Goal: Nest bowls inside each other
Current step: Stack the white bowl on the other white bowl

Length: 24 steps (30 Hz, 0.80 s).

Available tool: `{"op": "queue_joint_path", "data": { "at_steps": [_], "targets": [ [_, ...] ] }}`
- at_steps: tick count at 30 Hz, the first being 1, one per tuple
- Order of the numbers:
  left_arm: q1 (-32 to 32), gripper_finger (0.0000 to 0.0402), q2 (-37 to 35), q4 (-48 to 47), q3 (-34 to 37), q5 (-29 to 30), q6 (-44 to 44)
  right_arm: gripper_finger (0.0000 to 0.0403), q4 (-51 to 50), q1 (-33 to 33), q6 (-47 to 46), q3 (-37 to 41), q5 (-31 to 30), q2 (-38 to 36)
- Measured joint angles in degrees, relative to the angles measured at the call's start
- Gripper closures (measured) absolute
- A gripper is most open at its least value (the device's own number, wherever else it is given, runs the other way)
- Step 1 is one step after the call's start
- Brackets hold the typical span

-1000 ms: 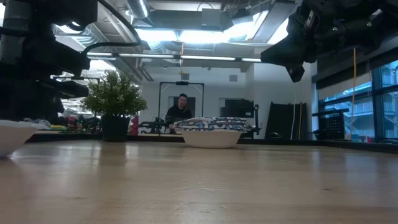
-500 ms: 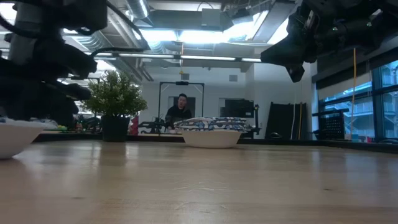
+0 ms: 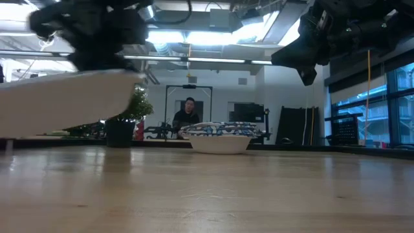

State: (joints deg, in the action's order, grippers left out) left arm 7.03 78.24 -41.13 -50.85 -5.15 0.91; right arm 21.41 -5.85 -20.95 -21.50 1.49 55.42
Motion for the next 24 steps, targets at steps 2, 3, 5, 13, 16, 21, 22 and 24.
{"op": "queue_joint_path", "data": {
  "at_steps": [2, 3, 5, 13, 16, 21, 22, 24],
  "targets": [
    [-2.2, 0.0401, 0.0, 0.5, -1.2, 0.0, 0.0, 0.0352, 0.0, 0.0, 0.0, 0.0, 0.3, 0.0],
    [-3.2, 0.0401, 0.0, 0.8, -2.0, 0.0, 0.0, 0.0352, 0.0, 0.0, 0.0, 0.0, 0.4, 0.0],
    [-5.7, 0.0401, 0.0, 1.4, -3.5, -0.5, 0.0, 0.0352, 0.0, 0.0, 0.0, 0.0, 1.0, 0.0],
    [-17.2, 0.0401, 0.2, 16.0, -7.7, -0.4, 6.3, 0.0352, -0.2, 0.1, 0.3, 0.0, 1.7, 0.0],
    [-21.1, 0.0401, 0.2, 22.3, -7.8, -0.4, 6.1, 0.0352, -0.3, 0.1, 1.2, 0.0, 2.0, 0.0],
    [-25.4, 0.0401, 0.2, 33.3, -7.8, -0.2, 6.0, 0.0352, -0.3, 0.1, 2.2, 0.0, 3.7, 0.0],
    [-26.0, 0.0401, 0.2, 35.0, -7.8, -0.1, 5.6, 0.0352, -0.4, 0.1, 2.7, 0.0, 4.4, 0.0],
    [-27.1, 0.0401, 0.2, 37.2, -7.8, 1.0, 4.4, 0.0352, -0.6, 0.1, 3.4, 0.0, 4.7, 0.0]
  ]
}}
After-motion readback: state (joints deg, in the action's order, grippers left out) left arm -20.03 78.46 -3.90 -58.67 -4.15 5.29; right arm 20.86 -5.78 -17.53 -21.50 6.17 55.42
